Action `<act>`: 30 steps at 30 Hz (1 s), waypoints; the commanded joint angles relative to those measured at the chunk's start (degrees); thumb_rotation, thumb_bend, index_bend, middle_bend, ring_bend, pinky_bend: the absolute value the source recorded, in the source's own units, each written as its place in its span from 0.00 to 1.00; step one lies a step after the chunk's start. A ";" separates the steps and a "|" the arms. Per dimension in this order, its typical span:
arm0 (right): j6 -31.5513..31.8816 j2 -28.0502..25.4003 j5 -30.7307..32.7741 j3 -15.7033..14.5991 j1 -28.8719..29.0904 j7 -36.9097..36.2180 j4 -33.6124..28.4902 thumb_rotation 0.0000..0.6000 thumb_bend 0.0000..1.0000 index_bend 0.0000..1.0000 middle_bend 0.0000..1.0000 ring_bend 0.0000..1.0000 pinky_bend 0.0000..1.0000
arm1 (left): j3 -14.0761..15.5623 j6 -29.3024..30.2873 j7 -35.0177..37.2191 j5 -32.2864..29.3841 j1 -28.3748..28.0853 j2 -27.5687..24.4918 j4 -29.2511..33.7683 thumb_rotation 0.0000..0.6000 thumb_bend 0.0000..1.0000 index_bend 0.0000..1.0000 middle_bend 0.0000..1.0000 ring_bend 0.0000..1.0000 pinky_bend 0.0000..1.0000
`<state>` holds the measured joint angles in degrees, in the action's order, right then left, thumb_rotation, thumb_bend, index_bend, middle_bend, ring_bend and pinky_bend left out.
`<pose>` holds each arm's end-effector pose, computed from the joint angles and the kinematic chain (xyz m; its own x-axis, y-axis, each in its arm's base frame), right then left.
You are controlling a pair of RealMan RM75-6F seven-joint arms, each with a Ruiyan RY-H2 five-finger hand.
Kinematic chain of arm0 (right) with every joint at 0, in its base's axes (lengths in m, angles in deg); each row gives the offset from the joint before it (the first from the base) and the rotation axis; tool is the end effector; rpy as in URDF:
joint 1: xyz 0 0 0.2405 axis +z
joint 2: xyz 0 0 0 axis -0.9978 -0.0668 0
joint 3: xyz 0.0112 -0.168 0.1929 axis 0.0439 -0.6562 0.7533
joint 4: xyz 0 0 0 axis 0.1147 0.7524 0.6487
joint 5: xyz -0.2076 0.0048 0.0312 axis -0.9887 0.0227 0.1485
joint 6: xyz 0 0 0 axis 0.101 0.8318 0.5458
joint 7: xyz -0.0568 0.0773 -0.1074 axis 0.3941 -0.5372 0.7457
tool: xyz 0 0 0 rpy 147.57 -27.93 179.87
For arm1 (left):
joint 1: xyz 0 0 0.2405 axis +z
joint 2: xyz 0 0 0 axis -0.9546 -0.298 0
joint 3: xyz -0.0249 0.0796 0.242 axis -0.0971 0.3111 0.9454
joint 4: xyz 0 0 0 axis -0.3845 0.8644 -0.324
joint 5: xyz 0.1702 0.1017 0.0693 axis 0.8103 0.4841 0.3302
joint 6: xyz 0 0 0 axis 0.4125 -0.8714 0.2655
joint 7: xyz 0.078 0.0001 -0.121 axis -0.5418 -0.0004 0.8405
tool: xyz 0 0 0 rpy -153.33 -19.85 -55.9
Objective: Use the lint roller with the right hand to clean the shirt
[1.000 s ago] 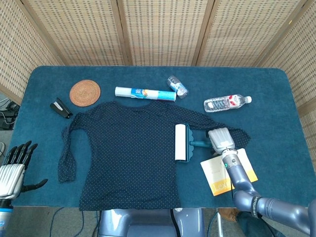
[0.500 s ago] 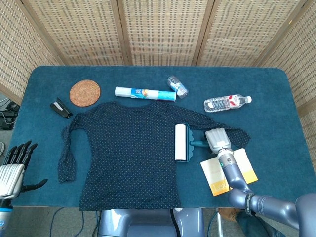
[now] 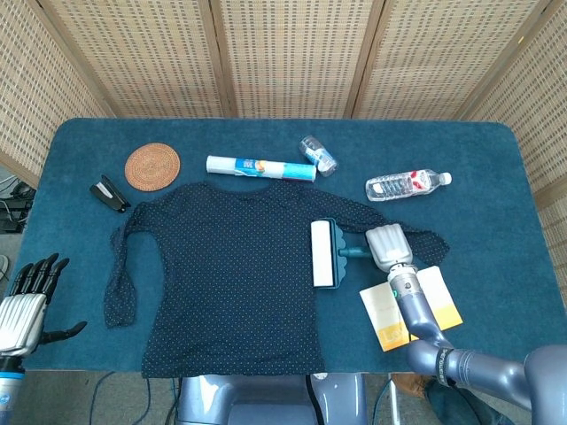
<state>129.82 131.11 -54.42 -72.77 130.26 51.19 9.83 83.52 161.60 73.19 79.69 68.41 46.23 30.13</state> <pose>-0.2024 -0.3670 -0.0084 0.7090 -0.2454 0.6612 -0.7047 -0.2087 0.6782 -0.3052 0.1650 0.1306 0.4055 0.1372 0.9037 0.9106 0.0260 -0.4125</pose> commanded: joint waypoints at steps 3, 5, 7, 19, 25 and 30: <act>1.13 -3.49 -0.05 1.05 3.65 8.04 -5.21 1.00 0.73 0.71 1.00 1.00 1.00 | 0.09 -0.40 0.55 0.01 -0.20 -0.14 0.01 1.00 0.00 0.00 0.00 0.00 0.00; 0.47 -4.05 1.73 1.49 5.34 11.29 -6.01 1.00 0.74 0.71 1.00 1.00 1.00 | 0.11 -0.60 0.73 -0.03 -0.30 -0.19 -0.06 1.00 0.00 0.00 0.00 0.00 0.00; -0.50 -4.57 4.62 2.15 7.70 15.33 -6.79 1.00 0.74 0.71 1.00 1.00 1.00 | 0.08 -0.79 0.95 -0.13 -0.41 -0.26 -0.12 1.00 0.00 0.00 0.00 0.00 0.00; -4.39 1.18 16.90 3.03 23.29 34.61 1.22 1.00 0.70 0.71 1.00 1.00 1.00 | -0.24 -3.72 3.42 -2.02 -1.60 -0.39 -1.50 1.00 0.00 0.00 0.00 0.00 0.00; -5.15 6.22 19.19 0.39 26.76 38.34 7.98 1.00 0.69 0.71 1.00 1.00 1.00 | -0.47 -4.84 4.14 -3.04 -2.11 -0.32 -2.20 1.00 0.00 0.00 0.00 0.00 0.00; -4.82 8.06 19.58 -0.86 27.69 38.87 8.47 1.00 0.69 0.72 1.00 1.00 1.00 | -0.53 -5.19 4.06 -3.42 -2.34 -0.22 -2.34 1.00 0.00 0.00 0.00 0.00 0.00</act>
<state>124.90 139.00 -34.94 -73.45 157.79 89.91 18.41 82.99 156.42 77.26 76.28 66.08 46.01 27.80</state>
